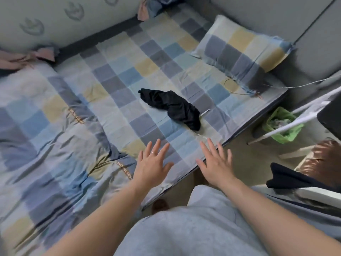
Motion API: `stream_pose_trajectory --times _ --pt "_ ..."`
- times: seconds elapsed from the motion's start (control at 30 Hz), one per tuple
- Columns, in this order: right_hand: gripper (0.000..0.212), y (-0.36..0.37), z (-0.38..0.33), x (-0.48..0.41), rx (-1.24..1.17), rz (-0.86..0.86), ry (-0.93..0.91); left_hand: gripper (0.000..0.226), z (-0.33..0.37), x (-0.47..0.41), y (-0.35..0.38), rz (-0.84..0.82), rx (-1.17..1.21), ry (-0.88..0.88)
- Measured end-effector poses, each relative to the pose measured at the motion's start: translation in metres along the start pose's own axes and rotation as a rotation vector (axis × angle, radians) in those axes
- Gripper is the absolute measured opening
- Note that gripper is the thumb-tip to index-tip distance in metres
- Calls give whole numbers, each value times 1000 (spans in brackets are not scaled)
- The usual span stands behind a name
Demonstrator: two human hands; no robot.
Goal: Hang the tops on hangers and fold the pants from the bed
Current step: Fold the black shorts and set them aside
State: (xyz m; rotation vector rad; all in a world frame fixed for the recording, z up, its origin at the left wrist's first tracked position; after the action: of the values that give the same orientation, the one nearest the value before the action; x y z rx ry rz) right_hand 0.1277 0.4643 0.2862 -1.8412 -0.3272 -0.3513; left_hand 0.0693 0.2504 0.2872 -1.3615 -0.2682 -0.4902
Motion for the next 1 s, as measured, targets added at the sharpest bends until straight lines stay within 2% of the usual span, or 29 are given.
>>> stream_pose_trajectory --times 0.2,0.4,0.57,0.83,0.9,1.0 --pt "66 -15 60 -85 103 -120 -131 68 40 -63 8 -42 6 -94" --pt "64 -28 150 -156 233 -290 -238 69 93 -117 53 -184 86 -296" --pt "63 -7 208 -212 341 -453 -330 68 122 -165 108 -323 192 -443" --pt "66 78 263 -326 447 -489 -465 70 148 -260 217 -451 164 -396" --pt "68 99 273 -359 435 -460 -480 72 155 -292 239 -441 194 -387" --pt "75 131 282 -403 432 -419 -539 81 167 -342 259 -318 205 -331"
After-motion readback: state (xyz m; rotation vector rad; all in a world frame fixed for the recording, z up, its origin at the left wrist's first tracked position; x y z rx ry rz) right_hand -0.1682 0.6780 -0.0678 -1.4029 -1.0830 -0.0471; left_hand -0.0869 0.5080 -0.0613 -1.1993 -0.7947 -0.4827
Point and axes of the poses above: each hand's wrist, its own x-axis away from the middle knuckle, its own y-axis out of the palm, z = x × y, the point moved 8 cm from there along -x, towards the middle knuckle, and after that the axes turned 15 degrees about -y, right-handed, at the moved point
